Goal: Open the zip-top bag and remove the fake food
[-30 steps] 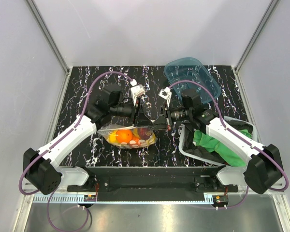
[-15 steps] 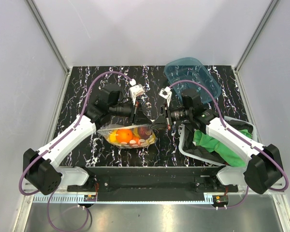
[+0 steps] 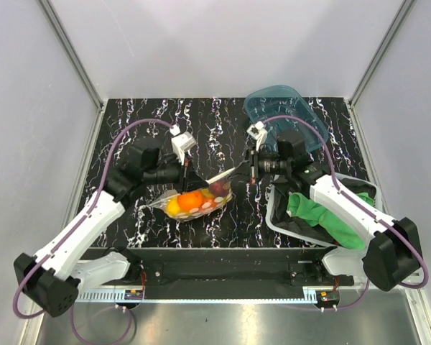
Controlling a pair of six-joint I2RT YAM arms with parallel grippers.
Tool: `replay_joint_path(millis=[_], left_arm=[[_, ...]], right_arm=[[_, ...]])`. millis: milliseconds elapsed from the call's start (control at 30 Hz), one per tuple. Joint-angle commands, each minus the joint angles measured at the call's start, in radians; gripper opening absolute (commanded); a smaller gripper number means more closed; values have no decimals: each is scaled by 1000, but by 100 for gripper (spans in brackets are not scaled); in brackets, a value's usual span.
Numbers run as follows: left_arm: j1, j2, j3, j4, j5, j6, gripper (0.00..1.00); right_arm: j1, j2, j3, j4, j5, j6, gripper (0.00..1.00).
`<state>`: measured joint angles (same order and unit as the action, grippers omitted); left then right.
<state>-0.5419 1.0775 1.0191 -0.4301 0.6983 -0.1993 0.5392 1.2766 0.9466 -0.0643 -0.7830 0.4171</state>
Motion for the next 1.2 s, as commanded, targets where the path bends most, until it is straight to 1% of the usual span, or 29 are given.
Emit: replay_joint_path(millis=[0,100,300,433,500,567,600,633,667,700,733,767,800,833,867,900,933,967,1000,1033,1067,1133,1167], left_arm=[[13,-158,-51,-150,-199,-15,0],[14,-258,-82,-222,-278,-66,0],[14,-410,-152,-305,-322,-202,0],[14,-525,-197,-329,-312,-271,0],[14,-553,-212,-363,-290,-313,0],[14,-599,-223,-395,-286,-342,0],[14,-613,-226,-395,-280,-356,2],[14,-622,-225,-395,-280,-356,8],[14,-620,-218,-395,-283,-357,16],[14,-610,-194,-392,-290,-353,26],[14,-594,-179,-375,-295,-347,46],[14,-570,-156,-365,-296,-339,54],[14,-514,-107,-355,-301,-325,60],[14,-472,-71,-339,-303,-309,65],[14,-434,-35,-341,-309,-290,66],[14,-339,4,-345,-345,-258,67],[16,-293,95,-363,-368,-246,68],[17,-250,133,-366,-379,-232,68],[19,-156,174,-368,-367,-198,68],[19,-118,227,-354,-350,-177,68],[20,-75,254,-352,-326,-157,65],[28,26,314,-352,-298,-95,58],[43,48,325,-352,-269,-82,50]], right_arm=[[-87,-3,1,27,100,6,0],[-119,27,23,17,110,-1,0],[-125,121,99,12,153,-29,0],[-124,174,153,14,174,-43,0],[-125,199,181,17,172,-47,0],[-125,222,204,26,114,-58,0],[-125,224,205,52,78,-66,0],[-125,224,193,88,23,-64,0],[-125,224,187,112,-7,-63,0],[-124,227,184,133,-31,-64,0],[-124,230,181,141,-82,-64,0],[-122,231,178,150,-106,-61,0],[-120,227,169,193,-146,-42,0],[-116,225,159,220,-168,-31,0],[-111,222,146,244,-189,-18,0],[-107,221,146,262,-212,-8,0],[-101,224,152,256,-217,-11,0],[-90,227,158,244,-222,-21,0],[-84,230,162,218,-223,-40,0],[-78,230,169,209,-219,-47,0],[-74,230,170,202,-219,-54,0],[-73,227,169,201,-214,-54,0],[-73,228,170,199,-216,-57,0]])
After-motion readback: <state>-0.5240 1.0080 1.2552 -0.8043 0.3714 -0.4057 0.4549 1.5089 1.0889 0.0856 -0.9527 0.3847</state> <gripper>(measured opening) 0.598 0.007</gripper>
